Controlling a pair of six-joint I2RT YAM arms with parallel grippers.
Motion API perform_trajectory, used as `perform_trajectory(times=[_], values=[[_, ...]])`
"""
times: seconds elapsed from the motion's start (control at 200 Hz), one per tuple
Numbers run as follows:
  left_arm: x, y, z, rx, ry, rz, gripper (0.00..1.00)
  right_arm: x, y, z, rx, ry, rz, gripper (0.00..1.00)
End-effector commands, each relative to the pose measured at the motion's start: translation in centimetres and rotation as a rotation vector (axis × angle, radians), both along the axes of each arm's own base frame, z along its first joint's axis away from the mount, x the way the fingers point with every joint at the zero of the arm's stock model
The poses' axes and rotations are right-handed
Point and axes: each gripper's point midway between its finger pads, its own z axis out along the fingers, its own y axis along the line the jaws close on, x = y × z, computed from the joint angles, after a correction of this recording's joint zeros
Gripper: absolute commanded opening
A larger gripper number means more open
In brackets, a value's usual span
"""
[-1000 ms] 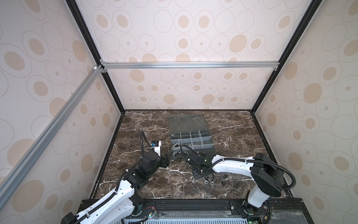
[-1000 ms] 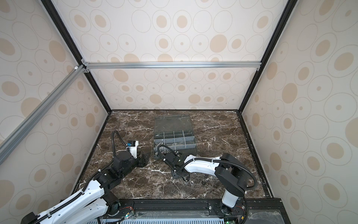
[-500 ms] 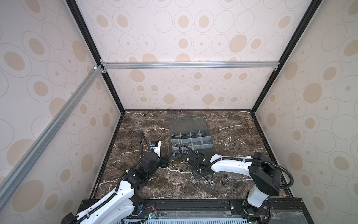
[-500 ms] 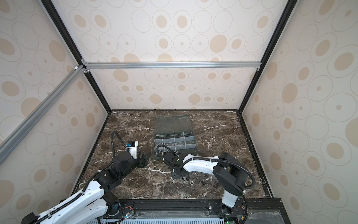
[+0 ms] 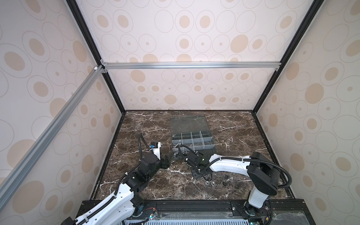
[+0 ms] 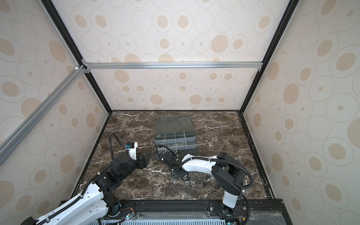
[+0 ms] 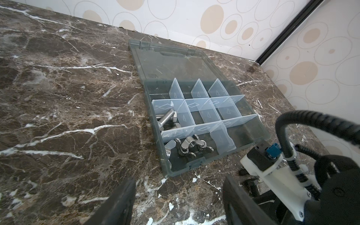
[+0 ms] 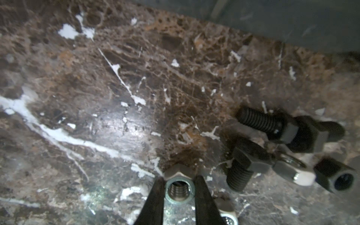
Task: Sort the screws and nuts into containers
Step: Pick up the nut from the bottom-center of the table, then place the nut into the container.
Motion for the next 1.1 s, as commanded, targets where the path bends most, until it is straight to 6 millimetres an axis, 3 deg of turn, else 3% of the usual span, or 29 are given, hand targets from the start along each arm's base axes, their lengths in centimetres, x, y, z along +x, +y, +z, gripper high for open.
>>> perform_trajectory(times=[0.0, 0.28, 0.49, 0.79, 1.095], values=[[0.2, 0.1, 0.8, -0.04, -0.018, 0.015, 0.71, 0.2, 0.3, 0.8, -0.014, -0.013, 0.014, 0.2], [0.1, 0.0, 0.6, -0.059, -0.013, 0.013, 0.71, 3.5, 2.3, 5.8, 0.036, -0.108, 0.063, 0.2], [0.1, -0.1, 0.5, -0.072, -0.01, 0.013, 0.71, 7.3, 3.4, 8.5, 0.086, -0.158, 0.068, 0.19], [0.1, -0.3, 0.5, -0.086, -0.004, 0.009, 0.71, 11.6, 3.5, 10.3, 0.112, -0.203, 0.051, 0.19], [0.0, -0.5, 0.3, -0.107, 0.009, 0.007, 0.71, 14.2, 4.1, 10.8, 0.135, -0.22, 0.045, 0.19]])
